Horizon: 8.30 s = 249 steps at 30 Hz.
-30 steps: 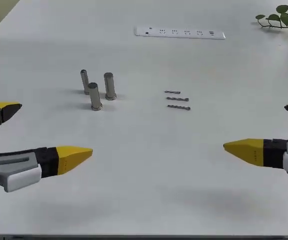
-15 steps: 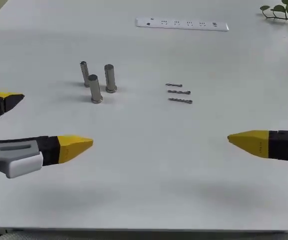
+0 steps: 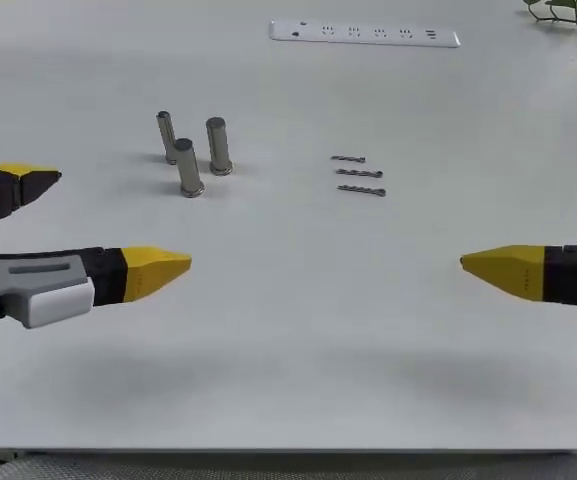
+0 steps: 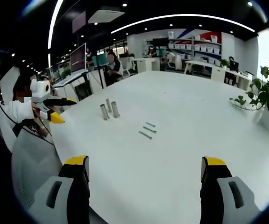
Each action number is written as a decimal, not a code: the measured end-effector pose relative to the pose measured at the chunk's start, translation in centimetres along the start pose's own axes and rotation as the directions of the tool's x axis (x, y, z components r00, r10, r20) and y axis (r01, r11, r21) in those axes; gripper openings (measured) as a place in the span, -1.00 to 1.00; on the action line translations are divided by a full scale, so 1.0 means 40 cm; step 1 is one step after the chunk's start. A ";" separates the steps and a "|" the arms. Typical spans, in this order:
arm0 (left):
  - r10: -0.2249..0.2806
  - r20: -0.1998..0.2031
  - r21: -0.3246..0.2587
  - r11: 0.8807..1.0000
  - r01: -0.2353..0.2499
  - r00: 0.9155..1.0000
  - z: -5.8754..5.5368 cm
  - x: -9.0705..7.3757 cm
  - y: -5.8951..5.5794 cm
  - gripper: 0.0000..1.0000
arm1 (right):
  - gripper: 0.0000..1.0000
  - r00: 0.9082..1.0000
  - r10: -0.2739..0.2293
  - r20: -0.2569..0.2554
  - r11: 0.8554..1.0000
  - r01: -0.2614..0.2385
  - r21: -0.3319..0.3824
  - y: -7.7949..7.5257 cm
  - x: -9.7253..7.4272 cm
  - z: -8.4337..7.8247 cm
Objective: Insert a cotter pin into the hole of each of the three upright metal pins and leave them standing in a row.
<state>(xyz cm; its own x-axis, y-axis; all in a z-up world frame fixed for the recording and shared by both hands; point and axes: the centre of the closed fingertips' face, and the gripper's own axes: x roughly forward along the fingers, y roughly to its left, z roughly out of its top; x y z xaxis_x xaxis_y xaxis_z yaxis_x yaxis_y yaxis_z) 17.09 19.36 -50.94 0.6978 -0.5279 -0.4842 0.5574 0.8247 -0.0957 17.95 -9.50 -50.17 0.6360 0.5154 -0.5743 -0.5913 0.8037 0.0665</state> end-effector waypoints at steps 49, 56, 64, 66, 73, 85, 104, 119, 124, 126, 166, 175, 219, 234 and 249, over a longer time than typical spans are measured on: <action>0.000 -0.038 0.030 1.000 0.001 0.999 0.027 0.185 0.090 -0.24 | 0.94 1.000 -0.007 -0.023 0.999 0.008 0.032 -0.060 0.020 -0.034; -0.001 -0.047 0.026 1.000 0.003 0.999 0.024 0.218 0.098 -0.36 | 0.94 0.999 0.002 -0.033 0.999 -0.001 0.034 -0.027 0.014 -0.037; 0.002 -0.056 0.023 1.000 0.000 0.998 0.018 0.254 0.099 -0.47 | 0.94 0.999 0.008 -0.041 0.999 -0.006 0.041 0.000 0.012 -0.039; -0.002 -0.058 0.014 1.000 0.003 0.998 0.016 0.261 0.095 -0.48 | 0.94 0.999 0.005 -0.045 0.999 -0.003 0.045 0.001 0.011 -0.042; 0.012 -0.061 0.015 1.000 -0.011 0.998 0.015 0.285 0.116 -0.64 | 0.93 0.999 0.009 -0.052 0.999 -0.006 0.051 0.008 0.010 -0.046; 0.007 -0.062 0.129 0.992 0.001 0.998 0.015 0.299 0.127 -0.79 | 0.93 0.998 0.018 -0.061 0.998 -0.014 0.059 0.010 0.019 -0.051; -0.009 -0.074 0.060 0.998 0.013 0.997 0.005 0.290 0.111 -0.82 | 0.92 0.999 0.014 -0.052 0.998 -0.011 0.055 0.004 0.014 -0.042; -0.100 -0.074 0.144 0.983 0.110 0.992 0.018 0.253 -0.014 -0.81 | 0.92 0.999 0.018 -0.045 0.999 -0.016 0.043 0.017 0.002 -0.045; -0.122 -0.081 0.153 0.979 0.133 0.989 0.015 0.246 -0.050 -0.81 | 0.92 0.999 0.020 -0.035 0.999 -0.019 0.043 0.022 -0.001 -0.043; -0.139 -0.087 0.163 0.975 0.151 0.987 0.014 0.246 -0.074 -0.81 | 0.92 0.999 0.025 -0.033 0.999 -0.023 0.039 0.026 -0.002 -0.043; -0.211 -0.141 0.196 0.952 0.237 0.967 -0.038 0.303 -0.213 -0.81 | 0.96 0.998 0.062 -0.012 0.996 -0.061 0.070 0.041 -0.004 -0.065; -0.213 -0.130 0.218 0.947 0.237 0.968 -0.040 0.300 -0.214 -0.80 | 0.96 0.998 0.064 -0.008 0.995 -0.064 0.072 0.037 -0.001 -0.063; -0.323 -0.071 0.137 0.934 0.330 0.944 -0.038 0.096 -0.167 0.97 | 0.94 0.997 0.060 -0.038 0.997 -0.058 0.045 0.037 -0.003 -0.058; -0.251 -0.091 0.081 0.963 0.258 0.964 -0.082 0.045 -0.135 0.97 | 0.92 0.995 0.059 -0.078 0.998 -0.059 0.002 0.013 0.009 -0.046; -0.189 -0.040 0.015 0.982 0.190 0.981 -0.068 0.018 -0.107 0.97 | 0.80 0.992 0.050 -0.114 0.989 -0.065 -0.132 -0.061 0.039 0.020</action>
<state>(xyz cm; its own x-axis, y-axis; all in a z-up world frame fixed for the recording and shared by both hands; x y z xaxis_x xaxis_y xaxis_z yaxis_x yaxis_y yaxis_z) 13.98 16.02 -53.27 0.5613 -0.6656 -0.4919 0.6861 0.7066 -0.1731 20.79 -10.42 -50.56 0.5453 0.5174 -0.6595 -0.6914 0.7225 -0.0048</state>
